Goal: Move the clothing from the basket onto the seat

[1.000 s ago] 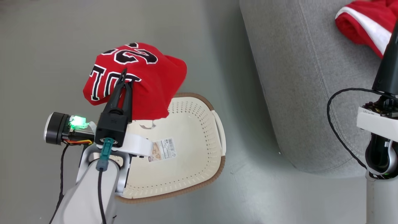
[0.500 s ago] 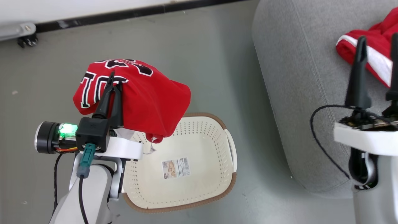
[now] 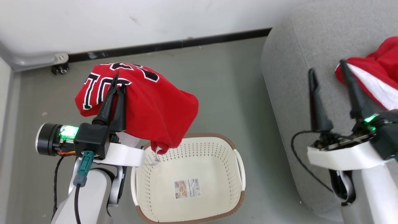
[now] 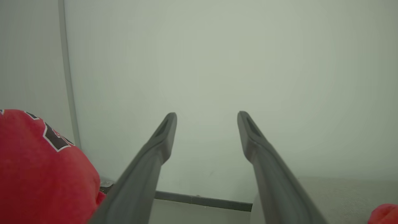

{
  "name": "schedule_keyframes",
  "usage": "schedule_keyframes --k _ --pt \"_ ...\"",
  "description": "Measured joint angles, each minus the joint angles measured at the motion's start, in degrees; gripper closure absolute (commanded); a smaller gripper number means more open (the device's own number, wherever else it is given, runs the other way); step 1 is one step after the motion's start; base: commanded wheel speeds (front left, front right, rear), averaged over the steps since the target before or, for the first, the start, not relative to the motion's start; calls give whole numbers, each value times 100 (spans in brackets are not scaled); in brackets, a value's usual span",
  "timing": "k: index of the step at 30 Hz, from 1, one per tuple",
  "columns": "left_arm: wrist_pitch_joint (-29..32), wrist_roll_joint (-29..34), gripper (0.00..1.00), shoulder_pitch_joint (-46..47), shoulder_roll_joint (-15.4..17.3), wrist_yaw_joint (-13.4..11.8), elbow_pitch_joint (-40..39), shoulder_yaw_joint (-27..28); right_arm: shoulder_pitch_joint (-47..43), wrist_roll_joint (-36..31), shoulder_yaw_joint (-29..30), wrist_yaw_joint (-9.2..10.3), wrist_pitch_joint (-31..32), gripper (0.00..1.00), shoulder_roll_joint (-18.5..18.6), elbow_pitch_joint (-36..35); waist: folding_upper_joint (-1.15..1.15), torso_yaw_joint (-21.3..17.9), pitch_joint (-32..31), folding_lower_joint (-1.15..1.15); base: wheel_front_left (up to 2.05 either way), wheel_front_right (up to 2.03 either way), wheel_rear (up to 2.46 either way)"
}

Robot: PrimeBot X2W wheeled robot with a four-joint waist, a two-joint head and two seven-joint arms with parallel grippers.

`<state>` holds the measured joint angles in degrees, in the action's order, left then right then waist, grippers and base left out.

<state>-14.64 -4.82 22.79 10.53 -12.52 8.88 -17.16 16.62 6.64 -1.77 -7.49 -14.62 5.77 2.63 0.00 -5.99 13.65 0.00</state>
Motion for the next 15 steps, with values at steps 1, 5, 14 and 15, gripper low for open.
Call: schedule_keyframes --k 1,5,14,15 --pt "0 -2 100 0 -3 3 -19 -8 -36 -2 -60 0 0 0 31 58 0 18 -54 0 0 0 0" --pt "0 -11 100 0 -8 153 -75 -68 -155 -15 -297 0 14 0 177 261 0 90 -270 0 0 0 0" --pt "0 -164 100 -1 -85 304 -133 -80 -241 1 -779 0 286 0 577 504 0 219 -713 0 0 0 0" --pt "0 -189 100 -1 -103 316 -133 -80 -253 18 -847 0 335 0 598 522 0 230 -758 0 0 0 0"
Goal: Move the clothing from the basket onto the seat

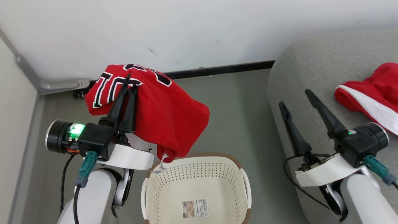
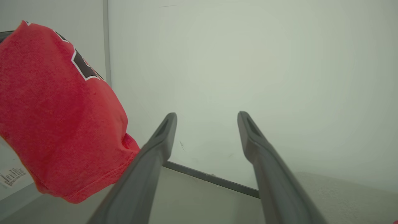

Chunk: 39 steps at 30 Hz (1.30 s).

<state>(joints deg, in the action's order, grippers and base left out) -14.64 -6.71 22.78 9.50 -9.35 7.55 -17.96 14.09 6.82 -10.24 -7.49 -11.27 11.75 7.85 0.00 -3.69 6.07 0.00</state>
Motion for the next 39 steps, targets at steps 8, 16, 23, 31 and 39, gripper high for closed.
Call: schedule_keyframes --k 8,16,23,31,39 --pt "0 -136 100 -49 -60 246 -1 -75 18 316 -598 0 249 0 230 31 0 63 -305 0 0 0 0" --pt "0 -167 100 -49 79 831 -118 -485 129 558 -1179 0 595 0 661 159 0 135 -513 0 0 0 0" --pt "0 -216 100 -28 67 1105 -255 -554 312 922 -1806 0 888 0 905 166 0 214 -610 0 0 0 0" --pt "0 -223 100 0 0 1248 -370 -632 602 1533 -2675 0 1136 0 1087 -41 0 260 -641 0 0 0 0" --pt "0 -216 100 110 -51 1394 -485 -770 983 1842 -2938 0 1236 0 1482 -144 0 261 -654 0 0 0 0"
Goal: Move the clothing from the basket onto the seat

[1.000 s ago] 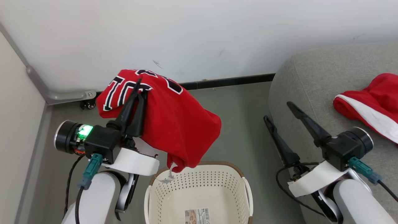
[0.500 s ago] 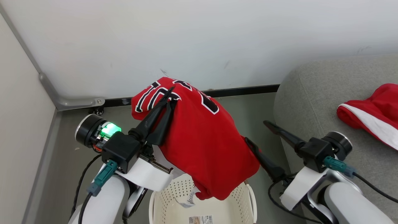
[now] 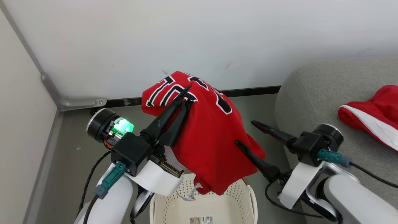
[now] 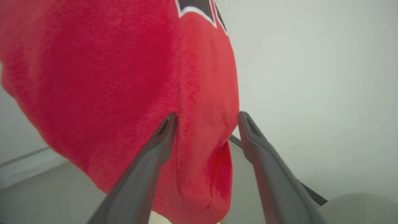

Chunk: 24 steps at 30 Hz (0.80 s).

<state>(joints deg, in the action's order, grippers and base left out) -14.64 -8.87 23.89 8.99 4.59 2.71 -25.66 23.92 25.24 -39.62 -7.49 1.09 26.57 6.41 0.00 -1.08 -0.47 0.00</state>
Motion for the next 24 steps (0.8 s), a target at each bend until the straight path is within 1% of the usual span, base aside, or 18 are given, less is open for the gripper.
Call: schedule_keyframes --k 5,6,10,18,23,24 --pt "0 2 100 3 -21 56 -73 -152 174 152 -134 0 47 0 118 4 0 7 -16 0 0 0 0" --pt "0 2 100 17 -36 98 -99 -215 237 252 -250 0 85 0 155 7 0 18 -25 0 0 0 0" --pt "0 0 100 39 -53 136 -131 -331 419 437 -569 0 148 0 265 54 0 56 -40 0 0 0 0" --pt "0 -11 100 109 -66 199 -142 -509 903 695 -846 0 178 0 383 135 0 146 -54 0 0 0 0" --pt "0 -66 100 110 -67 229 -144 -615 1145 795 -1204 0 204 0 436 190 0 211 -59 0 0 0 0" --pt "0 -68 100 110 -69 232 -146 -639 1176 816 -1259 0 204 17 435 210 0 223 -60 0 0 0 0"
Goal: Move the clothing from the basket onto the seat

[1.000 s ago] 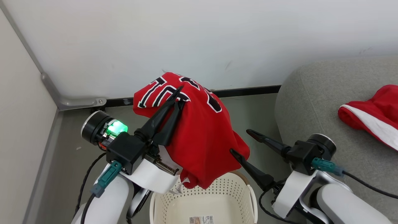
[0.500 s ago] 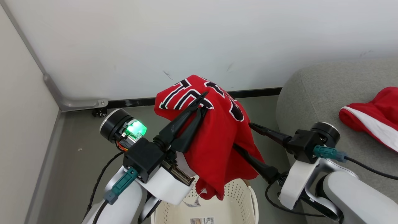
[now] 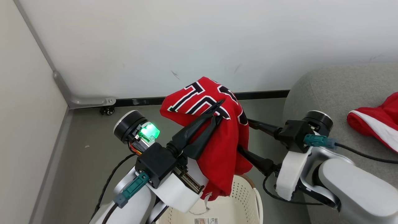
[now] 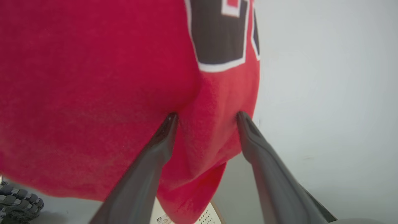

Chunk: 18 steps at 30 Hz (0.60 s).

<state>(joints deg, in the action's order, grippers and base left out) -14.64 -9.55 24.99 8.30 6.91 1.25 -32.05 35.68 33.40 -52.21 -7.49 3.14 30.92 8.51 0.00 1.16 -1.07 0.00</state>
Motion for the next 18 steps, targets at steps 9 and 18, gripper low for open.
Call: schedule_keyframes --k 9,18 --pt "0 -112 100 4 25 16 -12 -55 439 43 -459 0 -129 100 -11 123 0 43 50 0 0 0 0" --pt "-1 -346 100 -17 147 16 392 278 545 279 -697 0 -405 100 30 246 0 -30 94 0 0 0 0"
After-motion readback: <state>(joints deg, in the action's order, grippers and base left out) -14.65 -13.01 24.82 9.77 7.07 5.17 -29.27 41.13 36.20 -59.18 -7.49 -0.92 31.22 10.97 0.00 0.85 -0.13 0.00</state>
